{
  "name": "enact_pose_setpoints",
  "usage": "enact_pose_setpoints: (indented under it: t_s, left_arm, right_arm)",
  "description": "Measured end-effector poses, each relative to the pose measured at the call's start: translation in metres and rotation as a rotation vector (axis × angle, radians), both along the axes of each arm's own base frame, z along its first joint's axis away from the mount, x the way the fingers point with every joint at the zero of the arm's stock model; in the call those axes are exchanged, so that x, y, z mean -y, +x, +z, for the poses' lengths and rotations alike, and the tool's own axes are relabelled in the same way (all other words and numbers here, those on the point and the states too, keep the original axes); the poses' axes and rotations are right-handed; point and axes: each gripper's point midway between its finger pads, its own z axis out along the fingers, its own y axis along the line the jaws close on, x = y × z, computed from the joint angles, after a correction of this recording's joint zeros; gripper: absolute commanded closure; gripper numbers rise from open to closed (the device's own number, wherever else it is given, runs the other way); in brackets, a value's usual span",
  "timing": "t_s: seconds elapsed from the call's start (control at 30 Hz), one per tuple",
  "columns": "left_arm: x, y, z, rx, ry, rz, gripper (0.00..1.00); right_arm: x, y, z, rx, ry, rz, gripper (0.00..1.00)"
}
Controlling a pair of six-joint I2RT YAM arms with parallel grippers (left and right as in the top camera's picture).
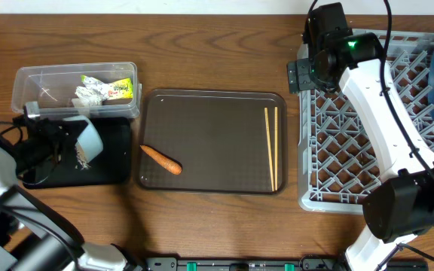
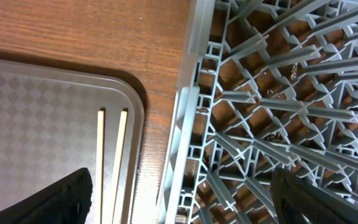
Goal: Sort waste into correct bins and load items into the dishwasher rack
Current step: 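Tip the white bowl with the left gripper, pouring rice onto the black tray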
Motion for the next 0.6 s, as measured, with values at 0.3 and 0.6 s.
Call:
enact_pose_setpoints:
  t_s: [0.3,0.6]
  left_arm:
    - [-0.010,0.004,0.013,0.120,-0.209,0.035,0.94]
    - [-0.015,0.002,0.023,0.161,-0.247,0.052,0.93]
  right_arm:
    - [0.000,-0.001,0.000,-0.004,-0.001,0.000,0.09]
    - [0.001,-0.003,-0.001,-0.011,-0.003,0.000,0.09]
